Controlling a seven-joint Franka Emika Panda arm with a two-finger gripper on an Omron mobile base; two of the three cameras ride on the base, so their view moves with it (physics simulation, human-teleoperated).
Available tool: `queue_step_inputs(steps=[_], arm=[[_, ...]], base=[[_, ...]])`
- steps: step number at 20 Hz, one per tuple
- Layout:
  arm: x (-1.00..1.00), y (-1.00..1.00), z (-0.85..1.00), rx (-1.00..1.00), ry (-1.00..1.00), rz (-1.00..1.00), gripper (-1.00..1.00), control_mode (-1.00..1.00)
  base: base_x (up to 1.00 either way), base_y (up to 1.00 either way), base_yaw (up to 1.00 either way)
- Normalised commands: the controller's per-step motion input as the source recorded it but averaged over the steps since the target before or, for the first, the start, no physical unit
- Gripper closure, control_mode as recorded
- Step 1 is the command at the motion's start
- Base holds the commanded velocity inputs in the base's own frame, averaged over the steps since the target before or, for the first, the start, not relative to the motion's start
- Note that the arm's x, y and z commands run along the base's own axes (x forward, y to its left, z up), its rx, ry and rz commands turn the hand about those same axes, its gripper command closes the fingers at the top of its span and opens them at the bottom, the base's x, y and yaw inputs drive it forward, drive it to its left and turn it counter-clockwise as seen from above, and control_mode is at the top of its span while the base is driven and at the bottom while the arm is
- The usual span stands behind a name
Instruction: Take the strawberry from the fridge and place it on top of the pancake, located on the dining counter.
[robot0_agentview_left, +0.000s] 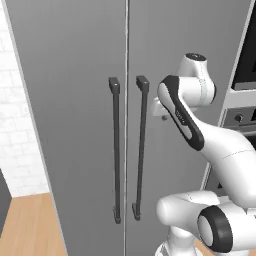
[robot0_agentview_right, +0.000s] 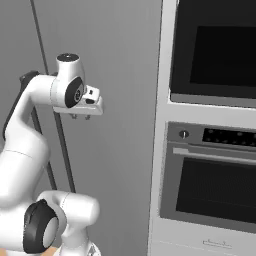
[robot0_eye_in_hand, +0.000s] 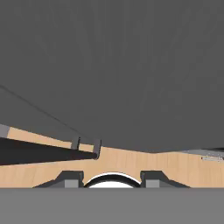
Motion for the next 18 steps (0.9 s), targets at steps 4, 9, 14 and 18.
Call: queue_step_inputs(steps=[4,9,14,18], arm=[[-0.11,0.00,0.00,0.00,0.00,0.00,-1.00,1.00],[0.00,0.00,0.00,0.00,0.00,0.00,-1.00,1.00],[0.00,0.00,0.00,0.00,0.00,0.00,-1.00,1.00],[0.00,0.00,0.00,0.00,0.00,0.00,-1.00,1.00]], base=[[-0.31,0.00,0.00],[-0.70,0.27,0.00],[-0.14,0.68,0.00],[0.00,0.53,-0.03]])
